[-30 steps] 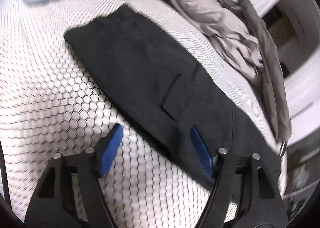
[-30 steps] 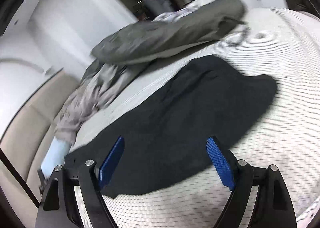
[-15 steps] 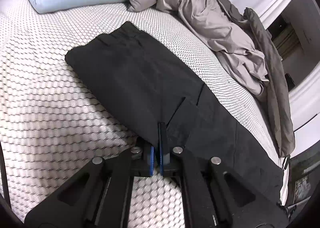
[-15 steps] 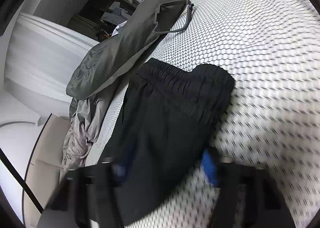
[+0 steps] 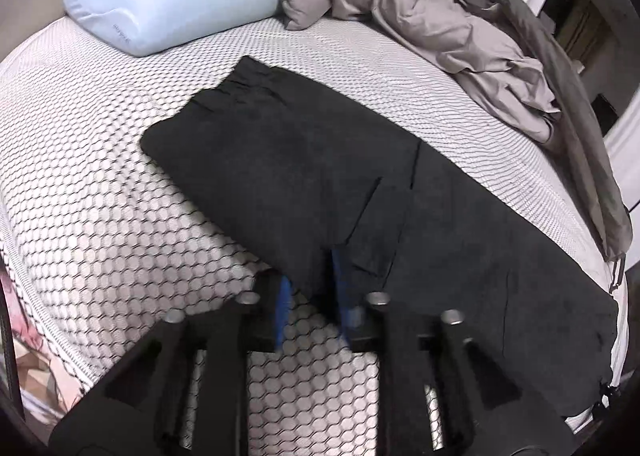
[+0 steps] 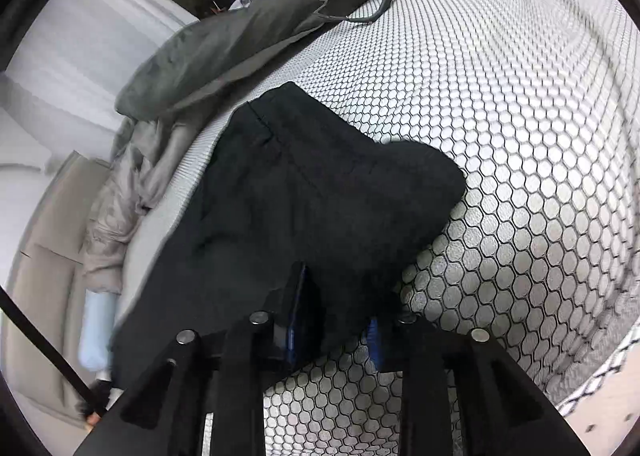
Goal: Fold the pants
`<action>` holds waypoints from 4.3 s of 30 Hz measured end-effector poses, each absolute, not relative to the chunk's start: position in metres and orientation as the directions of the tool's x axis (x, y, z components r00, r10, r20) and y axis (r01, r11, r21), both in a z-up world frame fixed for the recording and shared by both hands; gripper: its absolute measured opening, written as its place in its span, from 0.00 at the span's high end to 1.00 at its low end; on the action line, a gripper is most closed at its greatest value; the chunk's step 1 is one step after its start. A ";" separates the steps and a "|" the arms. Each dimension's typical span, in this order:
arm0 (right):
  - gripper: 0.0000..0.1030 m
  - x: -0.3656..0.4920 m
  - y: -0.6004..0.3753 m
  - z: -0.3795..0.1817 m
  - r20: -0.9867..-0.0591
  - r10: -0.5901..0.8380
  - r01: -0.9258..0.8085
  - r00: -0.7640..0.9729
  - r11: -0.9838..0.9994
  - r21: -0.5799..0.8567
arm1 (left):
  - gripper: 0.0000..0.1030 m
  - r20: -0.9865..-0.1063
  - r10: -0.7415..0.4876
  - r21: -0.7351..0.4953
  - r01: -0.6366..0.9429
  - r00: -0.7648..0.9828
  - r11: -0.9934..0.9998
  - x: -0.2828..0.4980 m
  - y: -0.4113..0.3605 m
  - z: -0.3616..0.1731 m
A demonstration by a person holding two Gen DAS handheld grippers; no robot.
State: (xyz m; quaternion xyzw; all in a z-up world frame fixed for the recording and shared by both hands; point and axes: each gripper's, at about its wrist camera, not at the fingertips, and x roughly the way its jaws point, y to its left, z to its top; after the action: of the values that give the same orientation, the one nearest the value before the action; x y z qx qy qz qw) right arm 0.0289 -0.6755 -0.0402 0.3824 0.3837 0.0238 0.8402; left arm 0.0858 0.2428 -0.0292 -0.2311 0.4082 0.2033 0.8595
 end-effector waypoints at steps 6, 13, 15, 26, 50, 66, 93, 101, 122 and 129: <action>0.48 0.016 -0.705 -0.035 -0.520 0.317 0.277 0.793 0.572 0.772 | 0.32 -0.743 0.263 -0.220 -0.595 0.616 0.773 0.065 0.246 -0.003; 0.86 0.006 -0.713 -0.025 -0.515 0.261 0.275 0.816 0.609 0.744 | 0.32 -0.728 0.273 -0.225 -0.595 0.629 0.771 0.070 0.239 0.006; 0.84 0.004 -0.707 -0.018 -0.576 0.244 0.273 0.780 0.695 0.665 | 0.32 -0.719 0.267 -0.222 -0.577 0.641 0.786 0.071 0.233 0.011; 0.42 -0.006 -0.732 0.013 -0.560 0.079 0.343 0.824 0.718 0.606 | 0.22 -0.681 0.073 -0.287 -0.358 0.728 0.889 0.108 0.159 0.007; 0.42 0.159 -0.659 0.002 -0.719 0.031 0.269 0.694 0.915 0.300 | 0.01 -0.753 -0.213 -0.242 0.039 0.623 0.969 0.147 0.013 -0.050; 0.62 0.142 -0.647 0.012 -0.722 -0.173 0.375 0.670 0.918 0.127 | 0.01 -0.751 -0.153 -0.201 -0.002 0.642 0.980 0.154 0.026 -0.048; 0.08 0.049 -0.591 -0.032 -0.748 -0.133 0.062 0.650 0.991 -0.123 | 0.01 -0.811 -0.139 -0.003 0.234 0.569 0.972 0.163 -0.022 -0.077; 0.12 0.060 -0.539 0.011 -0.688 0.123 -0.095 0.716 0.992 0.078 | 0.05 -0.784 -0.217 -0.075 0.259 0.581 0.963 0.192 -0.055 -0.053; 0.28 0.079 -0.532 0.000 -0.706 -0.066 0.079 0.705 0.997 -0.014 | 0.26 -0.802 -0.177 -0.061 0.217 0.570 0.974 0.208 -0.043 -0.042; 0.27 0.106 -0.444 0.002 -0.748 0.095 -0.116 0.657 0.993 0.024 | 0.26 -0.819 -0.194 -0.042 0.281 0.540 0.959 0.240 -0.100 -0.035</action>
State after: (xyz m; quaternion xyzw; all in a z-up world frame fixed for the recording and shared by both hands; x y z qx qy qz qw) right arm 0.1063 -0.4442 0.0021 -0.0129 0.4104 0.0579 0.9100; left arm 0.2398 -0.1003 -0.0349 0.0473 0.4601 -0.1354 0.8762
